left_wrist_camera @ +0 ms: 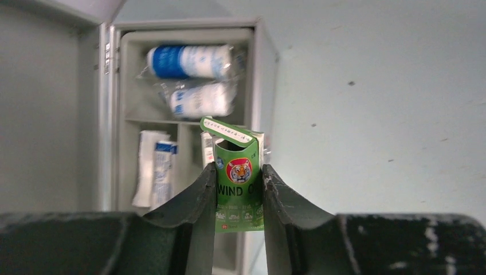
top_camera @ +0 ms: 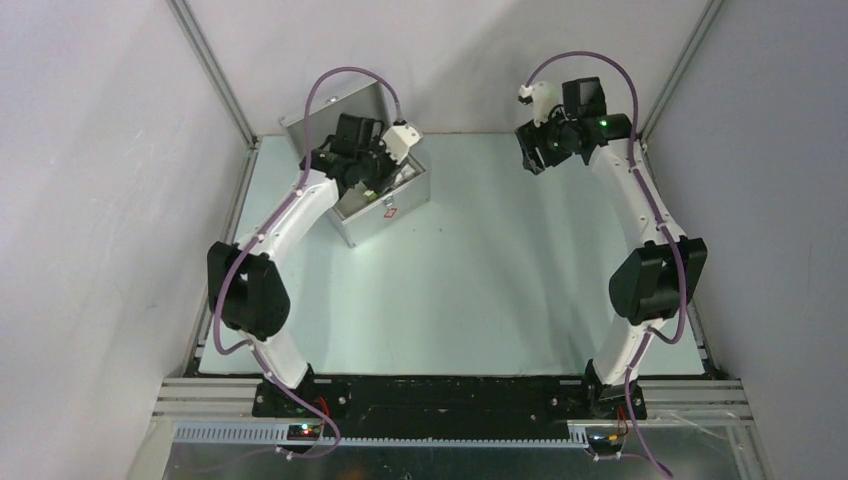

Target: Organize the medicine kit

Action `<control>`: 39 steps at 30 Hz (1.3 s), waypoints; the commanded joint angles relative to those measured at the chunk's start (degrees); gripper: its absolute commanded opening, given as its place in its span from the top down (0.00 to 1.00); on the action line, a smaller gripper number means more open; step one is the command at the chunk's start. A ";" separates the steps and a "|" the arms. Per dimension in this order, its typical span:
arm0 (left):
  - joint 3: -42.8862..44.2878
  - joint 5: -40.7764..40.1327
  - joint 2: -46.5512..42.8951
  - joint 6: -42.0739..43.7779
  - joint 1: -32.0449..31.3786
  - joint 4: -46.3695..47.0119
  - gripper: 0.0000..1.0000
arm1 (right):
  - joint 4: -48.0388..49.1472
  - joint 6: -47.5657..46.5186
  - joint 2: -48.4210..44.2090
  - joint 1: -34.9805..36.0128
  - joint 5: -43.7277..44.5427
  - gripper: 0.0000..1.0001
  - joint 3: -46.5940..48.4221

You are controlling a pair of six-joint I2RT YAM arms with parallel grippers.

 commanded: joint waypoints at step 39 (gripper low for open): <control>11.29 -2.81 8.49 12.08 8.73 -5.05 0.71 | 0.72 -6.17 5.30 4.29 6.19 0.34 3.86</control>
